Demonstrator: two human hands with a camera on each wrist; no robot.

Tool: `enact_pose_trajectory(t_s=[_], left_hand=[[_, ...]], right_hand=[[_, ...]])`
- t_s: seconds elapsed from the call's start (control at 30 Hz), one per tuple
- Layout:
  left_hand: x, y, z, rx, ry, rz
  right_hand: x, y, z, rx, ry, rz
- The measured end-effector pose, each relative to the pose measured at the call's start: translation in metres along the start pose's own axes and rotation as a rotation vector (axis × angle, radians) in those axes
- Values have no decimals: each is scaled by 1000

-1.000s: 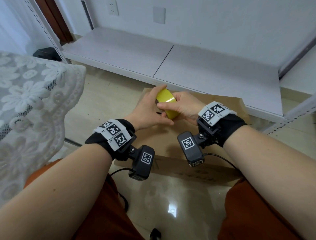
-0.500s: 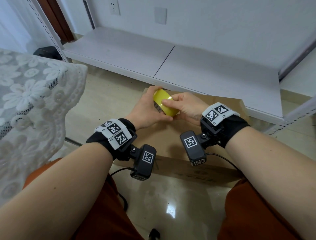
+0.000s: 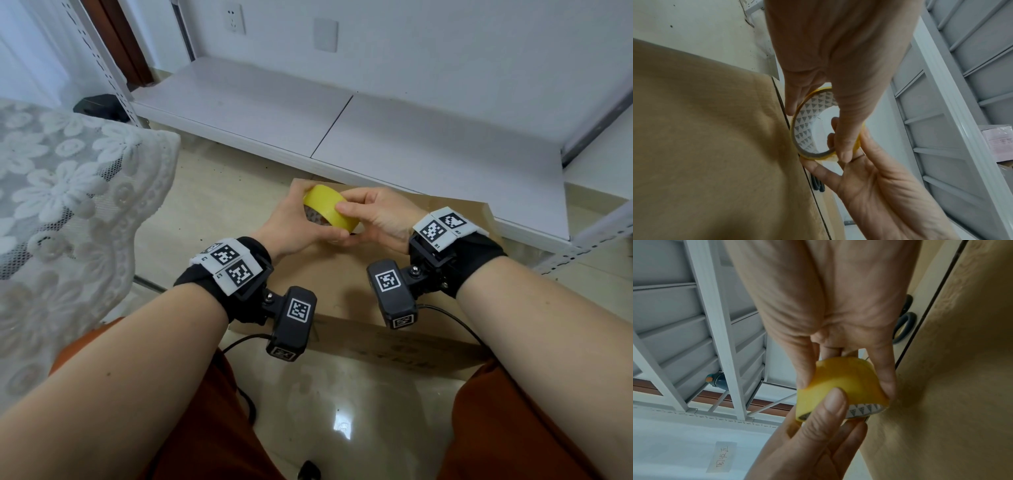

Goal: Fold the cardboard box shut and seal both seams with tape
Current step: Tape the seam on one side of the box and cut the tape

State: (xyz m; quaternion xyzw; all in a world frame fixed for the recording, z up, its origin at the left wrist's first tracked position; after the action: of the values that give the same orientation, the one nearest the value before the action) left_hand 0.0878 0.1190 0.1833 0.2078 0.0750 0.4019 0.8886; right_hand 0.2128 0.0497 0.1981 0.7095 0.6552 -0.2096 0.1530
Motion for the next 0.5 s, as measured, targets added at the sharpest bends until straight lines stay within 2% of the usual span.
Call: enact_pose_trajectory(t_s=[0.1,0.23,0.3,0.5], left_hand=[[-1,-2,1,17,-17,-11],[-2,-8,9,130,-106,-24],[-1,-8,9,140,-107,-22],[-1,-1,9,118,-78,11]], right_hand=[[-1,1,1,-17,-23,6],[2,-4,5,-107,-31,142],[4,-6,6,-111,-19,152],[0,-9,1,-36,-9,-66]])
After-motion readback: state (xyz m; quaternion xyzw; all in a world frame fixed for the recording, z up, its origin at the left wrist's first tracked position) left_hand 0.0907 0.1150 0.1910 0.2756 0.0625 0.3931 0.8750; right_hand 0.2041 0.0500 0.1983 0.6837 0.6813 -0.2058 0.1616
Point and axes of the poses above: each hand's wrist, its own x-axis towards the middle knuckle, its own y-axis out of the back of the hand, z = x × y, the point moved 5 cm from there along x, towards the middle knuckle, and after that the axes turned 11 degrees about -y, right-handed, at the moved point
